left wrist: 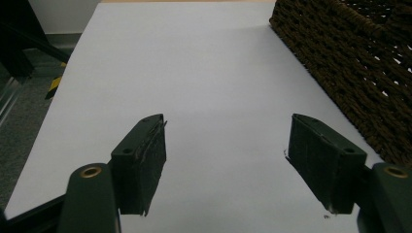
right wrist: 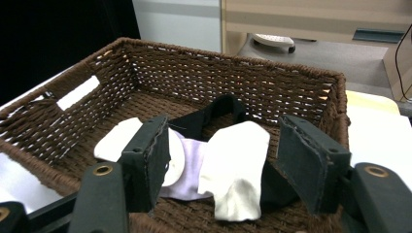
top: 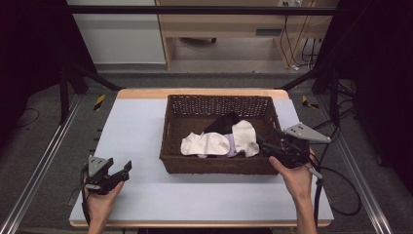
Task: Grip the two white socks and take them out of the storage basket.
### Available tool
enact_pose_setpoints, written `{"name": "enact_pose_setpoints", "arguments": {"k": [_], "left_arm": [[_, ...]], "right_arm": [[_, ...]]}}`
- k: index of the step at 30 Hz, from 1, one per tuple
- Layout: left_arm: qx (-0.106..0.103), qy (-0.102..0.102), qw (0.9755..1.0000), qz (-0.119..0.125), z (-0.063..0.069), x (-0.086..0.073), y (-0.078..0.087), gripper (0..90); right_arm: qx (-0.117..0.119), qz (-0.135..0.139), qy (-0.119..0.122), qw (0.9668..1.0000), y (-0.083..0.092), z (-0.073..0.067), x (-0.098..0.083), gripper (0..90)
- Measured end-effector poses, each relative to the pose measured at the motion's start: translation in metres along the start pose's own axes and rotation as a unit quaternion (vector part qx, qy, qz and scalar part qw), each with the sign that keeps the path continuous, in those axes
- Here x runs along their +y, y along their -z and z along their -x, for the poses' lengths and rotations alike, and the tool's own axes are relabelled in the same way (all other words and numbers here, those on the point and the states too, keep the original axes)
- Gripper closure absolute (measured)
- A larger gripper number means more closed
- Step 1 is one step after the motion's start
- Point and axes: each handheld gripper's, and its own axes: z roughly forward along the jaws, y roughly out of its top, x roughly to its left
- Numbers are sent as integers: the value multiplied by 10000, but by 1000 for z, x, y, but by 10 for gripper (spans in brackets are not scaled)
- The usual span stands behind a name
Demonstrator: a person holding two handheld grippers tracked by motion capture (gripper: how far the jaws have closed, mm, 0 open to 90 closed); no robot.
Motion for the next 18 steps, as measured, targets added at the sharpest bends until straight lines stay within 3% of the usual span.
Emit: {"name": "enact_pose_setpoints", "arguments": {"k": [18], "left_arm": [[40,-60,10000,-20,0,0,-1,289]], "right_arm": [[-217,-59,81,9997,-50,1,26,298]]}}
